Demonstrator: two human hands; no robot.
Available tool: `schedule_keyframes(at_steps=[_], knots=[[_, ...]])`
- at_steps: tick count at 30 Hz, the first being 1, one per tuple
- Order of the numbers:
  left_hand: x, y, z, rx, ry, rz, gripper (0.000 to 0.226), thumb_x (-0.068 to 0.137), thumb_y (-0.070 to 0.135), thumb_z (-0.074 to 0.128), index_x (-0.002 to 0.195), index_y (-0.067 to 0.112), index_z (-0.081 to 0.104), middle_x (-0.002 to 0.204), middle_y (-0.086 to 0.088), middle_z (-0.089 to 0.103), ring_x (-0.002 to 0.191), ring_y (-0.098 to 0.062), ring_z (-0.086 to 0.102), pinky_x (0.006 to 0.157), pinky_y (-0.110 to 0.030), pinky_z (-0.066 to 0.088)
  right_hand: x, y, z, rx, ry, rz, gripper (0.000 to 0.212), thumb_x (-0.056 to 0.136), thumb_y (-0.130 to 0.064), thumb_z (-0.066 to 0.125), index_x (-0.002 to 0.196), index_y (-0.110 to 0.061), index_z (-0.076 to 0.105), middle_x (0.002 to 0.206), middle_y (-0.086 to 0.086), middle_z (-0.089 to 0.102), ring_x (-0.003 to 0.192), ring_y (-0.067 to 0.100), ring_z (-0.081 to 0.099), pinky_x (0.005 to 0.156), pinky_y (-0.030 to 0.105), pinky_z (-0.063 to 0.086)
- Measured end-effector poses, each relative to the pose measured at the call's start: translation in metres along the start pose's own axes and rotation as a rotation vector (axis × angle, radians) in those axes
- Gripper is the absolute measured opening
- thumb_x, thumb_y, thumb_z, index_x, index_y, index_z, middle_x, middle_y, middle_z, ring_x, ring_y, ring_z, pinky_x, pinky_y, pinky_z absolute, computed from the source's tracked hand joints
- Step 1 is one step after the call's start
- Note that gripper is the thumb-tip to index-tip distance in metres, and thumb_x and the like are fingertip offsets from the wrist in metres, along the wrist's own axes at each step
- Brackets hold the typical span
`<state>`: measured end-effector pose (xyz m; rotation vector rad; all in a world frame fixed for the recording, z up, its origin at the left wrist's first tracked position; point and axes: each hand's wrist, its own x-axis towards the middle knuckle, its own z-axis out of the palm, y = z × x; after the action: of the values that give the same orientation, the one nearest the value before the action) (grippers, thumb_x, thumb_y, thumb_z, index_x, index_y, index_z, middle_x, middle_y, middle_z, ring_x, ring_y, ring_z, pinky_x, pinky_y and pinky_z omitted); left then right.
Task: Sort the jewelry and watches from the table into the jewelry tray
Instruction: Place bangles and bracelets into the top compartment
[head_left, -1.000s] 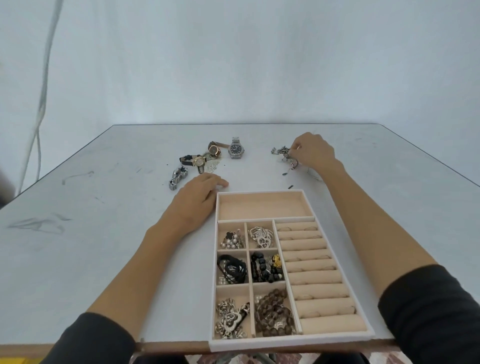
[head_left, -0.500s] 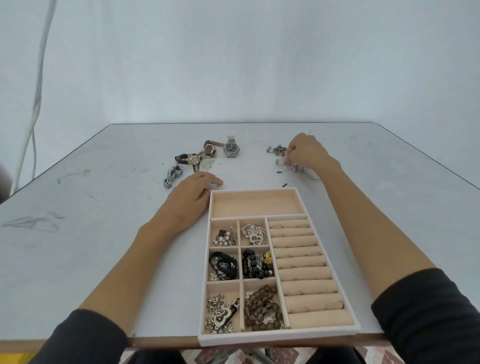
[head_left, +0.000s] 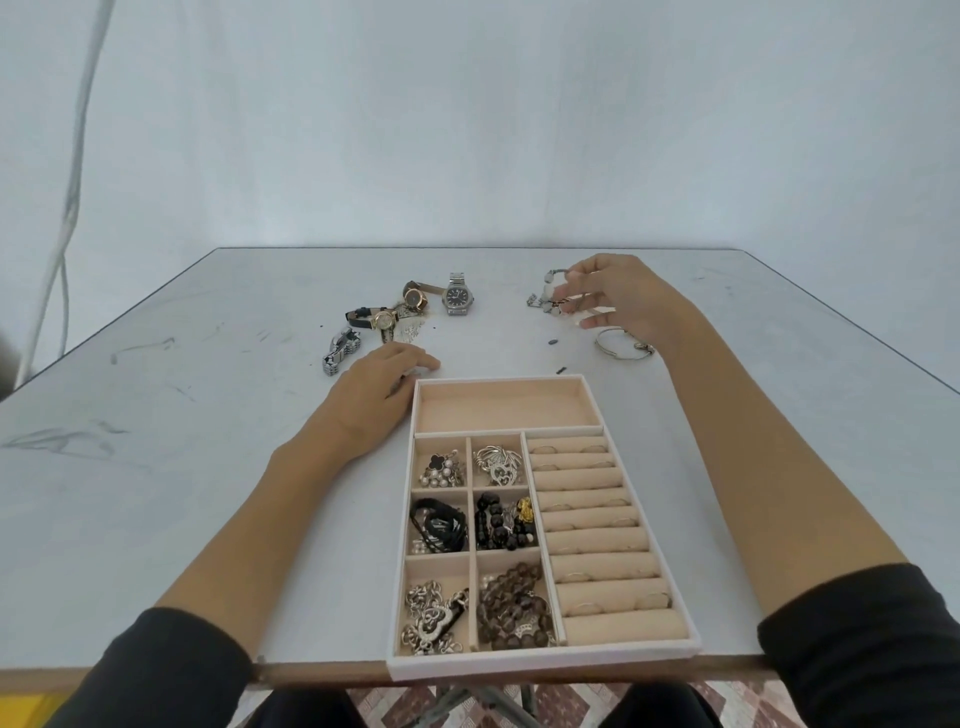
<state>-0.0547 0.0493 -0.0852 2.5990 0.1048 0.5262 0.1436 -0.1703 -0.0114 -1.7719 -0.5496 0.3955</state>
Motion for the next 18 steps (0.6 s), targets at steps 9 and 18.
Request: schedule_keyframes(at_steps=[9, 18], knots=[[0.005, 0.008, -0.002, -0.13, 0.041, -0.13, 0.028, 0.099, 0.007, 0.043, 0.115, 0.013, 0.066, 0.114, -0.001, 0.062, 0.106, -0.014, 0.054, 0.088, -0.019, 0.034, -0.014, -0.009, -0.014, 0.425, -0.061, 0.015, 0.008, 0.092, -0.021, 0.057, 0.098, -0.018, 0.055, 0.101, 0.006, 0.073, 0.097, 0.021, 0.069, 0.078, 0.034, 0.052], [0.068, 0.076, 0.004, 0.056, -0.036, -0.09, 0.026, 0.095, 0.018, 0.046, 0.112, 0.024, 0.065, 0.118, 0.005, 0.061, 0.112, -0.018, 0.055, 0.094, -0.033, 0.043, -0.026, -0.012, -0.015, 0.59, 0.028, -0.018, 0.014, 0.096, -0.019, 0.053, 0.109, -0.015, 0.052, 0.088, 0.007, 0.074, 0.076, 0.025, 0.071, 0.07, 0.036, 0.057]])
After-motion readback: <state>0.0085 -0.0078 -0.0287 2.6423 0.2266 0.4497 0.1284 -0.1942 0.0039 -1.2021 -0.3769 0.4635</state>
